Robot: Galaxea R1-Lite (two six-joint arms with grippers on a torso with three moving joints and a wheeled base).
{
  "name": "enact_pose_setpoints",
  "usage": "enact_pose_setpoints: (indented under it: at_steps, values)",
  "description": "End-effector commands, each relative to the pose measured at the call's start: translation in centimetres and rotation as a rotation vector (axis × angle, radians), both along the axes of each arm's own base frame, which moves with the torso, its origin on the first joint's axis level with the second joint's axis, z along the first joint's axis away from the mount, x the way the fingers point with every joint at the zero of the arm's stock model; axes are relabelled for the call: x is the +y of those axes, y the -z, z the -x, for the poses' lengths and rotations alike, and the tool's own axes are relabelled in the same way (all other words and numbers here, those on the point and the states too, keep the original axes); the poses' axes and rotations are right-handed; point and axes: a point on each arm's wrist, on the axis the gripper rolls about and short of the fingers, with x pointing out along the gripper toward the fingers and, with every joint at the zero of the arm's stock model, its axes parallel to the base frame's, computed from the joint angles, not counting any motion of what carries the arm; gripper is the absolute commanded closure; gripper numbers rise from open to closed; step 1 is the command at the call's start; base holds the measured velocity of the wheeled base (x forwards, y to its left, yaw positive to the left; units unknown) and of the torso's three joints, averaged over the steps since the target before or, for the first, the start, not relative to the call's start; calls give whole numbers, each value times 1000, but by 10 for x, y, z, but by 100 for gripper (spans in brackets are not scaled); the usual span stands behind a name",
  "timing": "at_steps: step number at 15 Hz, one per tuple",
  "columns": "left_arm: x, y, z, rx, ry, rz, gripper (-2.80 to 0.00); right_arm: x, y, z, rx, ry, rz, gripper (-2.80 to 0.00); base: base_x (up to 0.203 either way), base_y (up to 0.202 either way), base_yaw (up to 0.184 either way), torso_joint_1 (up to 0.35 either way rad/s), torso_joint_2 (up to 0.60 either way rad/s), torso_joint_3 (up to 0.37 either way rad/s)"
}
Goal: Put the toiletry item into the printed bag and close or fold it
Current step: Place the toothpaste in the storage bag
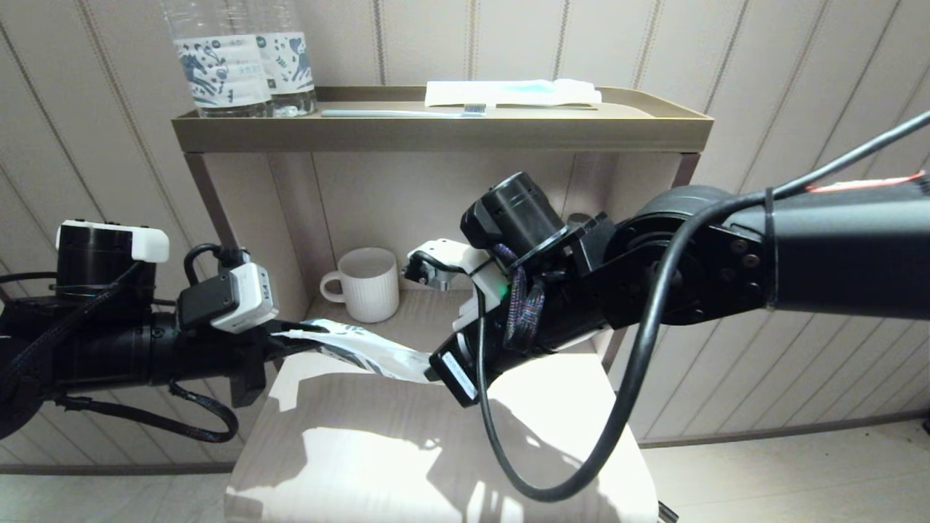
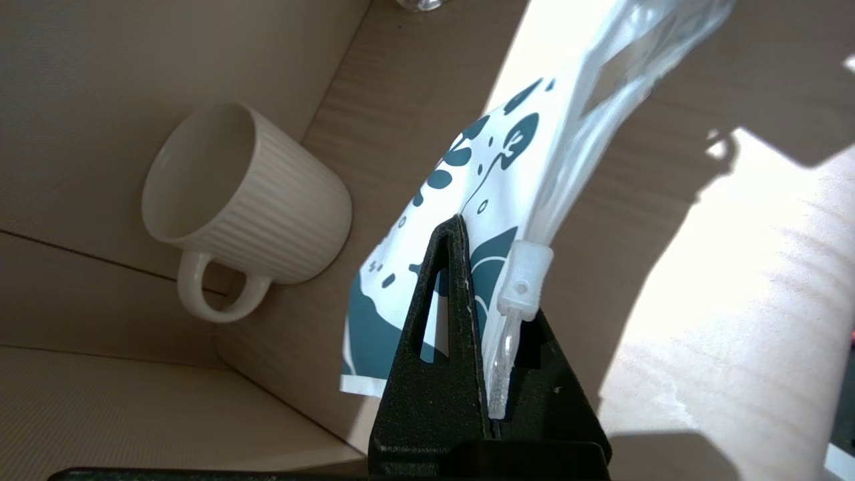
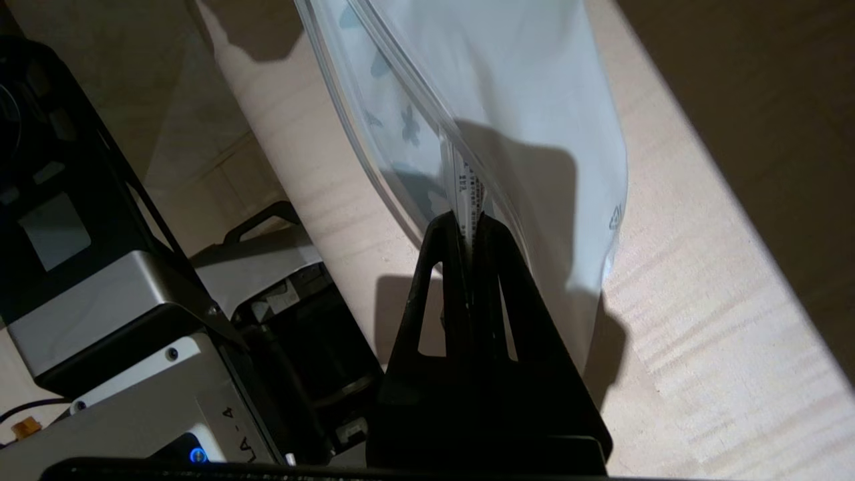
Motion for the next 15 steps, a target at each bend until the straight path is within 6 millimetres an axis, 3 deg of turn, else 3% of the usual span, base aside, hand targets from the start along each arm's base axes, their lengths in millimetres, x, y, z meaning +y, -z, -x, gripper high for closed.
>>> enact_pose_setpoints:
  at_steps: [1,6,10,11,15]
  values:
    - [-4,-1,3,4,17,6,0,9,-3,2,-7,-16,-15,0,0,0,0,0,0,0]
    - [-7,-6,8,22,16,36,0,27,-5,6,-14,-47,-36,0,0,0,0,0,0,0]
    - [-7,-6,9,22,16,36,0,29,-4,8,-11,-50,-35,0,0,0,0,0,0,0]
    - [-7,-7,10,22,17,37,0,29,-3,8,-13,-50,-30,-280,0,0,0,0,0,0]
    - [-7,-5,10,26,15,35,0,28,-6,8,-14,-45,-39,-280,0,0,0,0,0,0]
